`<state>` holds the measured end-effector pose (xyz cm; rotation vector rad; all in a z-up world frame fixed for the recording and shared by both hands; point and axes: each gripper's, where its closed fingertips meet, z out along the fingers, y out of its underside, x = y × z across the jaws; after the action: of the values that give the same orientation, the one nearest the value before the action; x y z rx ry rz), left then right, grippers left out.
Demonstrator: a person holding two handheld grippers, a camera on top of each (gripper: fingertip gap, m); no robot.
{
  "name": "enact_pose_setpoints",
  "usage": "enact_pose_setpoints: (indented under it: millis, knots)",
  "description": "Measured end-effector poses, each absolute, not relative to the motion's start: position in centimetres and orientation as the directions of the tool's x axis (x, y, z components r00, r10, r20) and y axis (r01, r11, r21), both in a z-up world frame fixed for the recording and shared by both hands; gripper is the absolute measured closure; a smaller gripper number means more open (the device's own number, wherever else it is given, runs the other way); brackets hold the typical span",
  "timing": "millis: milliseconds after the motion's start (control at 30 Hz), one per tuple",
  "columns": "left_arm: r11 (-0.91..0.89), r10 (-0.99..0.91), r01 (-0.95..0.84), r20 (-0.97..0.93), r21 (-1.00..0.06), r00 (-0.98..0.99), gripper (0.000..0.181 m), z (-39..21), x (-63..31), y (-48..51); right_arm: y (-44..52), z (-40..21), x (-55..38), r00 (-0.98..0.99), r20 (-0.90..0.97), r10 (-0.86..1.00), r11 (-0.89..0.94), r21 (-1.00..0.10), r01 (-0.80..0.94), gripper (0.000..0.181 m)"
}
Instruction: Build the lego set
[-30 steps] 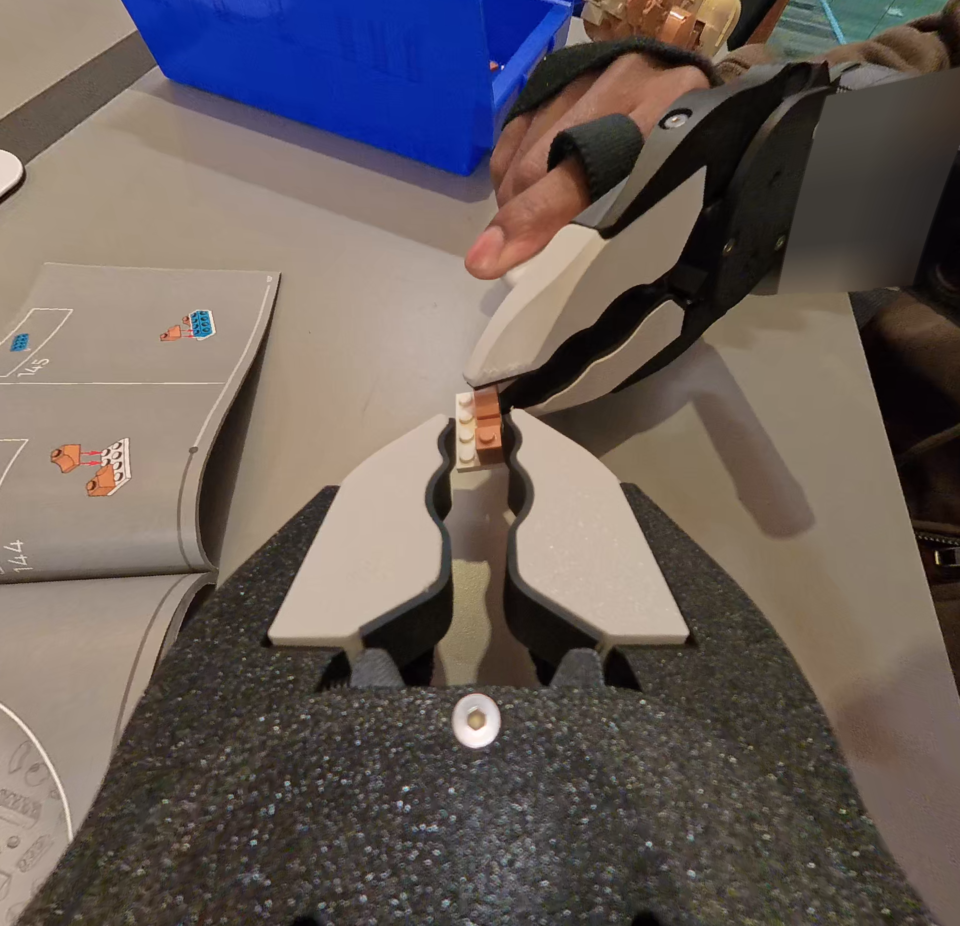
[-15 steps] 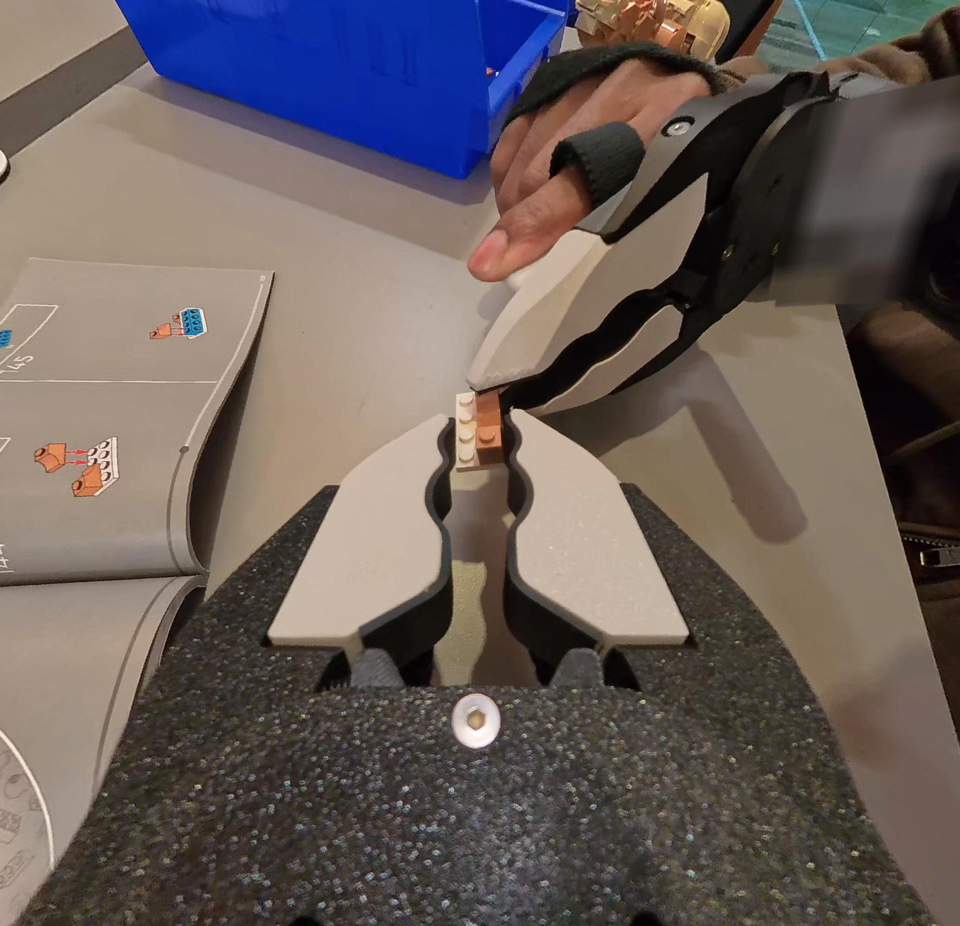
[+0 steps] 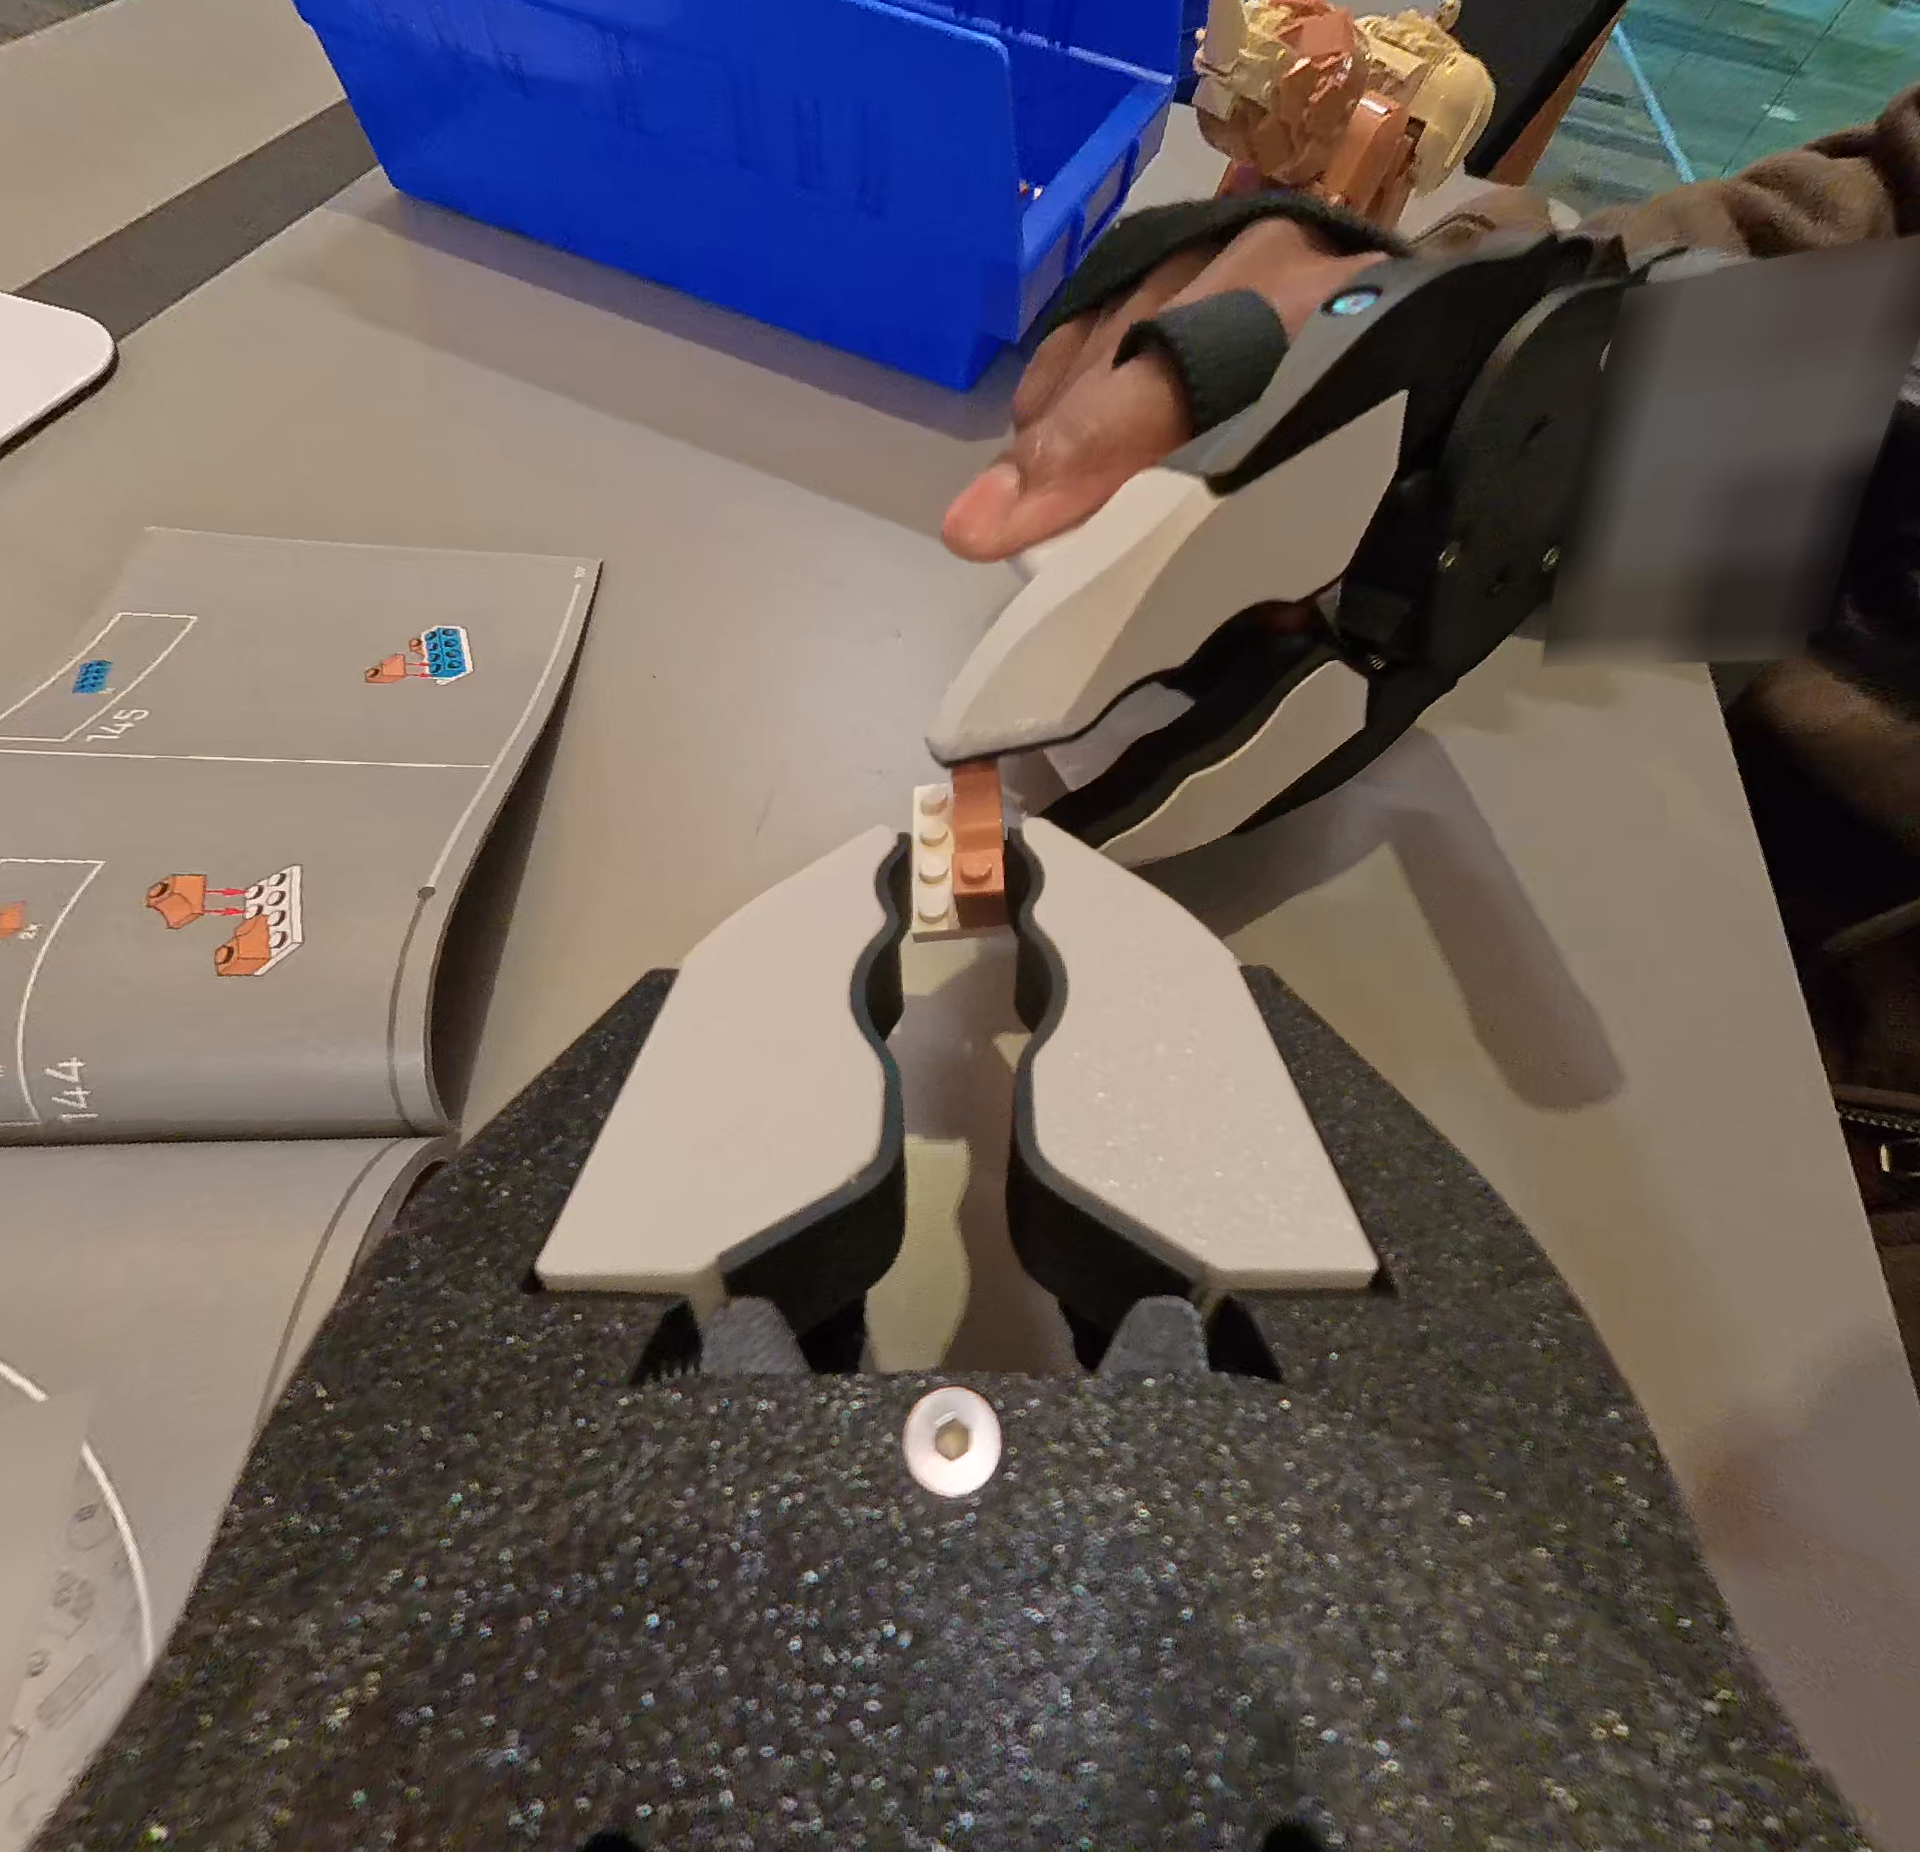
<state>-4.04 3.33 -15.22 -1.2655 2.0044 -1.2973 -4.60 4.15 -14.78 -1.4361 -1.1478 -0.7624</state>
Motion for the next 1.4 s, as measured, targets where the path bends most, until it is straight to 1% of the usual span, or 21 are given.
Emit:
enact_pose_setpoints:
  millis: [133, 500, 600, 667, 700, 767, 867, 967, 1033, 1133, 1400]
  knots:
    - [0.140, -0.862, -0.465, 0.124, -0.874, -0.492, 0.164, -15.5, -4.0, 3.1, 4.2, -14.7, -4.4, 0.301, 0.929, 0.214, 0.054, -0.319, 0.946, 0.166]
    - [0.119, -0.858, -0.485, 0.156, -0.866, -0.490, 0.164, -15.9, -4.0, 2.9, 4.0, -15.1, -4.3, 0.281, 0.927, 0.247, 0.041, -0.300, 0.953, 0.166]
    - [0.106, -0.880, -0.485, 0.145, -0.868, -0.452, 0.164, -15.8, -3.7, 3.6, 4.5, -15.2, -4.0, 0.339, 0.912, 0.232, 0.022, -0.353, 0.935, 0.166]
    - [0.105, -0.914, -0.500, 0.114, -0.860, -0.389, 0.164, -16.2, -3.3, 4.8, 4.6, -15.9, -3.5, 0.359, 0.893, 0.270, -0.011, -0.370, 0.929, 0.146]
    - [0.098, -0.926, -0.519, 0.113, -0.849, -0.360, 0.164, -16.6, -3.3, 5.3, 4.5, -16.5, -3.2, 0.382, 0.874, 0.301, -0.036, -0.390, 0.920, 0.144]
    - [0.074, -0.940, -0.566, 0.131, -0.821, -0.313, 0.164, -17.5, -3.3, 6.0, 4.4, -17.2, -2.4, 0.463, 0.816, 0.348, -0.095, -0.460, 0.883, 0.144]
    - [0.077, -0.954, -0.629, 0.126, -0.774, -0.271, 0.164, -18.9, -3.5, 6.5, 4.4, -17.4, -1.0, 0.612, 0.702, 0.365, -0.188, -0.588, 0.787, 0.143]
    - [0.101, -0.963, -0.674, 0.098, -0.732, -0.251, 0.164, -20.0, -3.7, 6.6, 4.5, -17.4, 0.1, 0.713, 0.607, 0.352, -0.260, -0.668, 0.697, 0.143]
    - [0.115, -0.967, -0.694, 0.080, -0.711, -0.242, 0.164, -20.5, -3.8, 6.5, 4.6, -17.5, 0.8, 0.745, 0.577, 0.334, -0.298, -0.685, 0.665, 0.146]
    - [0.128, -0.968, -0.716, 0.072, -0.686, -0.241, 0.164, -21.1, -3.9, 6.3, 4.6, -18.1, 1.5, 0.754, 0.567, 0.331, -0.334, -0.677, 0.656, 0.147]
    - [0.123, -0.963, -0.723, 0.093, -0.679, -0.251, 0.162, -21.2, -4.0, 5.9, 4.6, -18.8, 1.8, 0.766, 0.545, 0.342, -0.365, -0.674, 0.643, 0.149]
